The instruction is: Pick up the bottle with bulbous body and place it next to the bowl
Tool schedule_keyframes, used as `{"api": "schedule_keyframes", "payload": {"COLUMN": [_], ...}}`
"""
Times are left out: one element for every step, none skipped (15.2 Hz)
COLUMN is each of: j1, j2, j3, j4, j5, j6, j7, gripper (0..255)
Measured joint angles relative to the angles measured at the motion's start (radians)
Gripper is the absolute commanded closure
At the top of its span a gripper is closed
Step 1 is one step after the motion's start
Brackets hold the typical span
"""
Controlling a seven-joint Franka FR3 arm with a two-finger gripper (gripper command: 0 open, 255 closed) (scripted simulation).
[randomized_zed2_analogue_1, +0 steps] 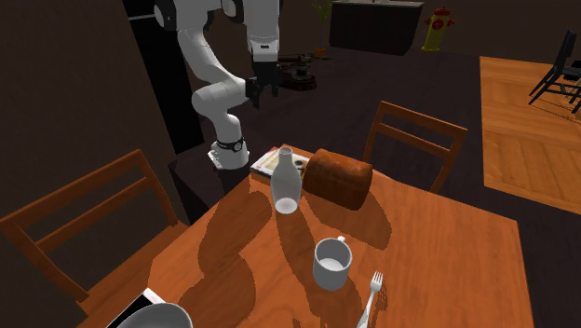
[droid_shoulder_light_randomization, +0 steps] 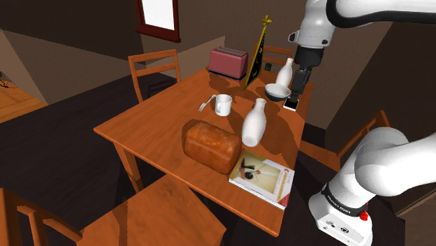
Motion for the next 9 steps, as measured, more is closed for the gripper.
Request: {"api": "schedule_keyframes", "payload": {"j1": [0.0,-0.001,-0.001,-0.001,-0.001,-0.003,-0.005,-0.003,-0.004], "j2": [0.0,0.017,0.045,0.078,0.114,0.153,0.192,0.23,0.281], "j3": [0.0,-0.002,-0.004,-0.005,-0.008,-0.012,-0.017,-0.015,-0.019], "j4": [0.0,0.002,0.01,0.021,0.034,0.045,0.056,0.069,0.094], "j5": [0.0,-0.004,-0.009,-0.013,-0.019,-0.026,-0.034,-0.036,-0.043], "j6": [0.0,0.012,0.027,0.045,0.062,0.085,0.108,0.127,0.15], "j7": [0.0,-0.004,-0.009,-0.012,-0.018,-0.025,-0.033,-0.033,-0.04], "gripper": [0,0,0,0,0,0,0,0,0]}}
